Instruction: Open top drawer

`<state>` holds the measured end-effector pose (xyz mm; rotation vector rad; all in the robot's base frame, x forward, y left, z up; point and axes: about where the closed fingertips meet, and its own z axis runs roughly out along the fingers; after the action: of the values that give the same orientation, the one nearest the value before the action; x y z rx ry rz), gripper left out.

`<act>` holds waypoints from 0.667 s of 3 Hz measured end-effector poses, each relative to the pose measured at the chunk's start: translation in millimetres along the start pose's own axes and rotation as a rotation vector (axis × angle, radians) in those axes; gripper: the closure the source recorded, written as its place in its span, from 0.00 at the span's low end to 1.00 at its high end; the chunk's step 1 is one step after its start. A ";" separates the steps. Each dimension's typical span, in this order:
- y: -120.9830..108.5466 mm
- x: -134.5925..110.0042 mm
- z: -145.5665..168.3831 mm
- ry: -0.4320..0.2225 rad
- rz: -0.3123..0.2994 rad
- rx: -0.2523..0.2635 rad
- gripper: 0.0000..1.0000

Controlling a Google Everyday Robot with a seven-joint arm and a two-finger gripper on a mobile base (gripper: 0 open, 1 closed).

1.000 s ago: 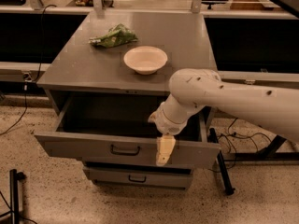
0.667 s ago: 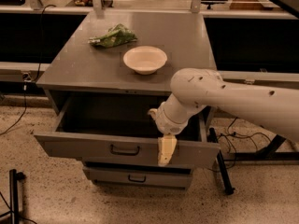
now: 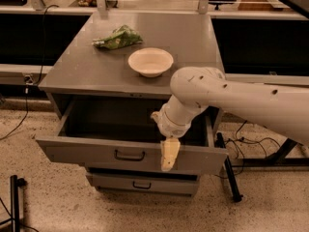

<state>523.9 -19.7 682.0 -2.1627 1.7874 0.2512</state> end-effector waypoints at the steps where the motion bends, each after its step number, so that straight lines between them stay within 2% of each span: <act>1: 1.3 -28.3 -28.8 0.033 -0.035 -0.008 0.18; 2: 5.6 -52.5 -64.1 0.078 -0.051 0.000 0.42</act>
Offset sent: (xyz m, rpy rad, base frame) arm -0.0322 0.0344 0.1244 -0.1272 -0.0553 0.0391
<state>503.5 5.0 758.6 -2.2432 1.7700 0.1568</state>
